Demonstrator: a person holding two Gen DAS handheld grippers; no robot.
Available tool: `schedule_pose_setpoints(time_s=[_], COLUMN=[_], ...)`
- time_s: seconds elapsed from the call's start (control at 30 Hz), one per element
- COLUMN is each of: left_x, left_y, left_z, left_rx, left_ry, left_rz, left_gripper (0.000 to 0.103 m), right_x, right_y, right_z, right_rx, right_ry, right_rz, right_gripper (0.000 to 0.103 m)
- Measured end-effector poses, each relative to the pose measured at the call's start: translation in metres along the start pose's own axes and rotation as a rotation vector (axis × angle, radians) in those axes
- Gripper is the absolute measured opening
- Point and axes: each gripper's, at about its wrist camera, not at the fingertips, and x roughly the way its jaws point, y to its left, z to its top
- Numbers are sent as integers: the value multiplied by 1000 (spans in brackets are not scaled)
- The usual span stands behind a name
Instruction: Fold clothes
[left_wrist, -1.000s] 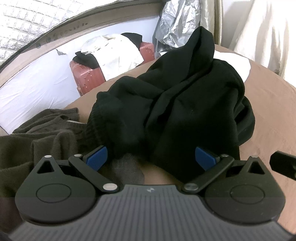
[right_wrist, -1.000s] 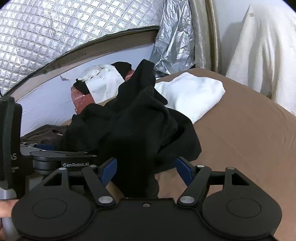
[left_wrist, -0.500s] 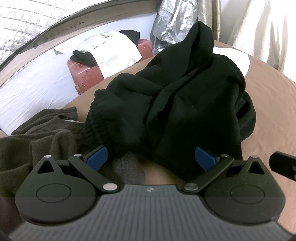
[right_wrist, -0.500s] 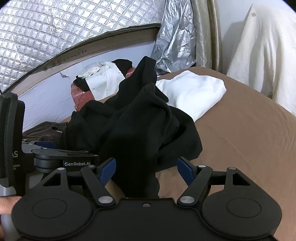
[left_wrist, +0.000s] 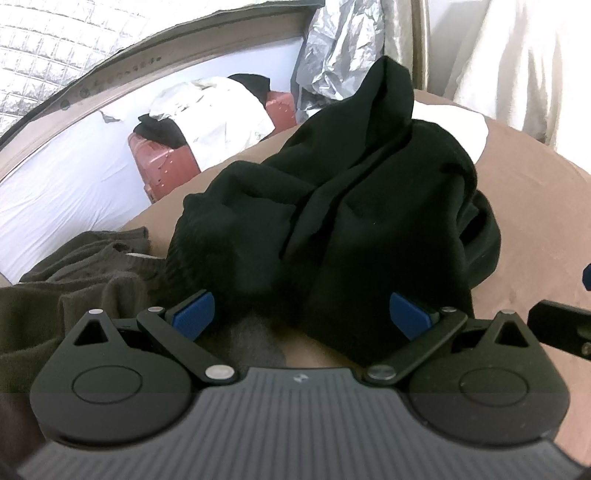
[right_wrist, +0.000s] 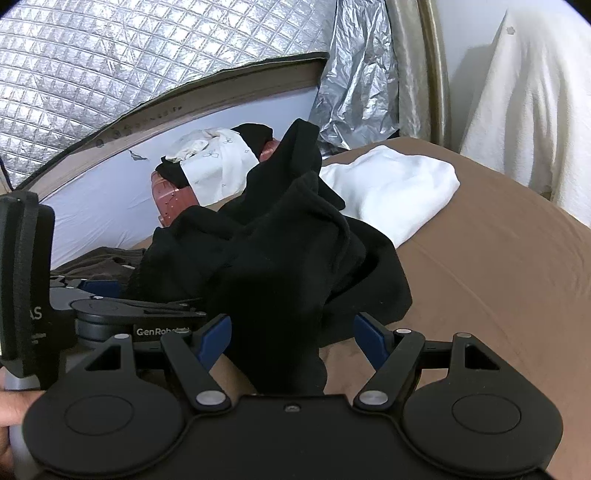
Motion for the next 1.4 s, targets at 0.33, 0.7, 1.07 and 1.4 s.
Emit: schedule_pose_setpoints(time_s=[0.33, 0.7, 1.07, 1.4], left_x=[-12, -11, -7, -3], left_y=[2, 1, 2, 2], left_z=[-1, 0, -1, 0], left_rx=[-7, -1, -5, -4], left_ry=[-49, -40, -21, -7], left_rz=[-16, -21, -20, -14], left_gripper=[103, 103, 103, 103], right_x=[-12, -9, -8, -2], right_y=[-5, -4, -5, -5], right_z=[5, 3, 1, -2], right_rx=[8, 6, 13, 13], right_ry=[-34, -27, -25, -8], right_rz=[-2, 5, -1, -3], right_gripper=[78, 78, 78, 78])
